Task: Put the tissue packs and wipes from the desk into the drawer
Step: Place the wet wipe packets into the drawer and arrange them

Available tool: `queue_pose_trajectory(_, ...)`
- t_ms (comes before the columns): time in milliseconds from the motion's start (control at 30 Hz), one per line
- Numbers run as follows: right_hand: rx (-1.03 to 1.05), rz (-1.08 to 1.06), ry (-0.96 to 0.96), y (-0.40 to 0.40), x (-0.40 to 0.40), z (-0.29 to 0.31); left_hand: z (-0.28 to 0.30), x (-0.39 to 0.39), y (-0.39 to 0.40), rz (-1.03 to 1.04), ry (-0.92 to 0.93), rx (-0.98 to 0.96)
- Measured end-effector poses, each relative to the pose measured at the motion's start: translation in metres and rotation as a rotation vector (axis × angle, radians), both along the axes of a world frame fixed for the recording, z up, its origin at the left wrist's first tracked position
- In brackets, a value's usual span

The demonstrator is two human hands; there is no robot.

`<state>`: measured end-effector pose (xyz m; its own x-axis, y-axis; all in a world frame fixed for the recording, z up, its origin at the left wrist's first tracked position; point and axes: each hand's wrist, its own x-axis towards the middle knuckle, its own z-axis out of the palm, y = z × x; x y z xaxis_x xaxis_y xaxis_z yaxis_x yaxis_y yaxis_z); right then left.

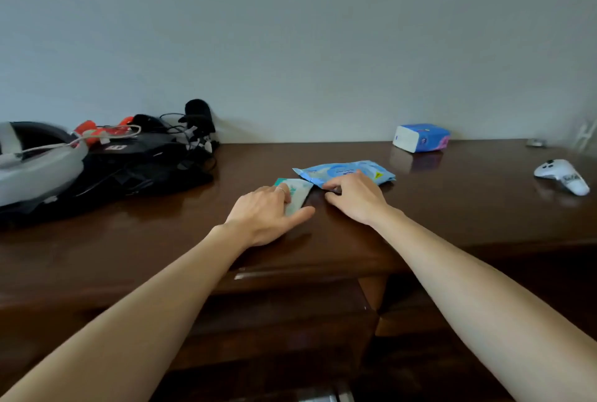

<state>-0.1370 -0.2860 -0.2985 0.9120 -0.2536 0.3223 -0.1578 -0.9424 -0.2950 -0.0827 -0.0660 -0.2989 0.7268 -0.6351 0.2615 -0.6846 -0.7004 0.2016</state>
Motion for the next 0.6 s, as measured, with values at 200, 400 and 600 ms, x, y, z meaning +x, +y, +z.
queue_pose_trajectory(200, 0.270, -0.001, -0.327, 0.078, -0.107, -0.028, -0.035, -0.112, 0.082, -0.222, -0.497, -0.095)
queue_pose_trajectory(400, 0.019, 0.111, -0.396, 0.139, -0.200, -0.100, -0.138, -0.200, 0.129, -0.200, -0.569, -0.401)
queue_pose_trajectory(600, -0.030, 0.177, -0.272, 0.151, -0.273, -0.215, -0.254, -0.233, 0.187, 0.213, 0.005, -0.626)
